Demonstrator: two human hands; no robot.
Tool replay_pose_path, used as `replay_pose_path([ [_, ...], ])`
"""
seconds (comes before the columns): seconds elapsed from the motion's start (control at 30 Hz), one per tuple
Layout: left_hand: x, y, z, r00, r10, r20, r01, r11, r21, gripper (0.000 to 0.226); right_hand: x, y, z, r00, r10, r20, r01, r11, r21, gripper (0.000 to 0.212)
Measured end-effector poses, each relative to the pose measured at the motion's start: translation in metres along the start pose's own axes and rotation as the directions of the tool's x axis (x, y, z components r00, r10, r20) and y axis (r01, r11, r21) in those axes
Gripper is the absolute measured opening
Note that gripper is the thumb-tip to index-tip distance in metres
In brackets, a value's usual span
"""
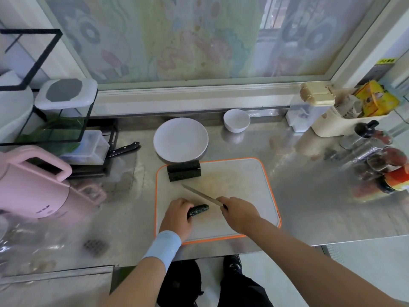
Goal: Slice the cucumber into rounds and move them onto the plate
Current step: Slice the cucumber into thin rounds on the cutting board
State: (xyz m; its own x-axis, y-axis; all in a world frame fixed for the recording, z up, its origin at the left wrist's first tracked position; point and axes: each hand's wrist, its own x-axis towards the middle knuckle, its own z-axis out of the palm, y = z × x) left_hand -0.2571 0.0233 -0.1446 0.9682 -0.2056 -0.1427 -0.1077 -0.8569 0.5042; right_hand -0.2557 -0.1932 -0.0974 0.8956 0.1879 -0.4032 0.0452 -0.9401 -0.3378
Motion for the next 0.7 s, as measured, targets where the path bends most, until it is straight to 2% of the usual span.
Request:
replay_pose_path([
  [0.17,-0.001,0.004,0.012,0.958,0.27,-0.097,-0.255,0.957,0.137,0.039,0.005,0.004,0.007,0.999,-0.021,0.043,0.02,1.0,0.023,0.039],
  [0.27,0.002,0.013,0.013,0.926,0.353,-0.135,-0.327,0.927,0.183,0.042,0.006,0.006,0.008,0.998,-0.034,0.047,0.032,0.999,0.032,0.04],
  [0.43,0.003,0.009,0.018,0.915,0.38,-0.135,-0.347,0.913,0.213,0.043,0.007,0.002,0.01,0.995,-0.086,0.048,0.086,0.996,0.006,0.042],
  [0.57,0.005,0.011,0.025,0.923,0.364,-0.123,-0.326,0.912,0.25,0.03,0.008,0.002,0.008,0.993,-0.079,0.089,0.08,0.997,-0.005,0.043],
  [0.7,0.002,0.012,0.028,0.936,0.33,-0.126,-0.296,0.927,0.233,0.035,0.004,-0.002,0.005,0.99,-0.081,0.119,0.082,0.997,0.0,0.037],
])
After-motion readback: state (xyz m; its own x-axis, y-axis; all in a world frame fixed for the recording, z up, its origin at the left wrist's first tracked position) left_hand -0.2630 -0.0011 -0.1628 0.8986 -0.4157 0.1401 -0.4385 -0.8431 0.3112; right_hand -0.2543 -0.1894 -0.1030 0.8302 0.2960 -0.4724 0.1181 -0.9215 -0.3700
